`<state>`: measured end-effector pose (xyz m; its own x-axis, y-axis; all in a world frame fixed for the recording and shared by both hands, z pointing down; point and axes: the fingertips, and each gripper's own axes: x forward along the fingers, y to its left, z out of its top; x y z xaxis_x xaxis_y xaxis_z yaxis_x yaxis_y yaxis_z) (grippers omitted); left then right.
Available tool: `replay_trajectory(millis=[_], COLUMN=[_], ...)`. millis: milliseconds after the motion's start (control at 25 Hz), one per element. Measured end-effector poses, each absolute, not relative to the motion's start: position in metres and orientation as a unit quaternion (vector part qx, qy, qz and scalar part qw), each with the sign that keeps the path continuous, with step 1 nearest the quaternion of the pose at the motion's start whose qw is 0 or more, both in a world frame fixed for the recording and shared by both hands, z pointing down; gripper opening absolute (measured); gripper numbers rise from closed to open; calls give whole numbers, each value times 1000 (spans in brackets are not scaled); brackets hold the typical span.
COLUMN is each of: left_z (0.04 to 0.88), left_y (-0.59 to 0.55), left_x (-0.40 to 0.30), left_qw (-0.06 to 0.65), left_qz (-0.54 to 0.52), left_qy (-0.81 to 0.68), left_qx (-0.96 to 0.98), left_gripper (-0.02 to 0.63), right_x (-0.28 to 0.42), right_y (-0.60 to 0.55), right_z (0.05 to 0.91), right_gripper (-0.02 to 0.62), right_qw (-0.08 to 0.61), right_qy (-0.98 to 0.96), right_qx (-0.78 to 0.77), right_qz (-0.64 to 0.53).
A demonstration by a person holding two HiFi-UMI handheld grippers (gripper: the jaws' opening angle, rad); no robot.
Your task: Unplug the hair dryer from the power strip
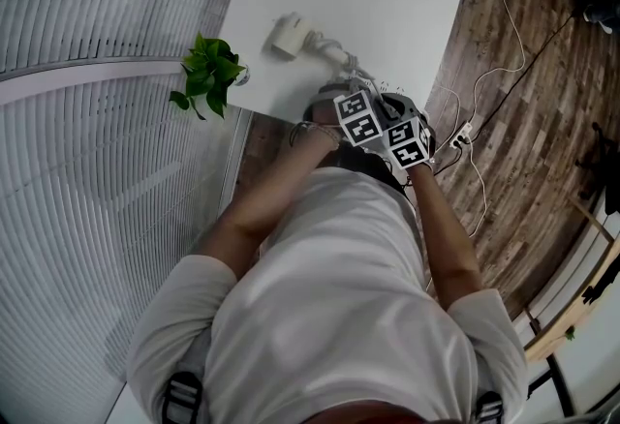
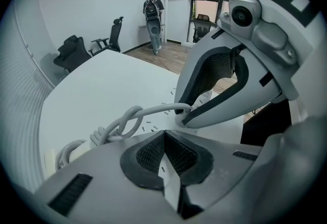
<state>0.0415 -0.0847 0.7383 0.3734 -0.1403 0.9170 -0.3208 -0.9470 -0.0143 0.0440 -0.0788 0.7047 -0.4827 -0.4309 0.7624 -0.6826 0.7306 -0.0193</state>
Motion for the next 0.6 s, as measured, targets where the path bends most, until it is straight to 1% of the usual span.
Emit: replay_trajectory(millis=[600], left_z=[739], left_y=[-86], left_x=[42], left_qw=[85], left_qz=[556], left_qy=[-130], left_qx=[816], left_gripper=[31], right_x=[45], right_y=[-80], right_z=[700], right_gripper=[61], right_qw=[379], right_qy=[-846], right_qx=[334], right_qz=[169])
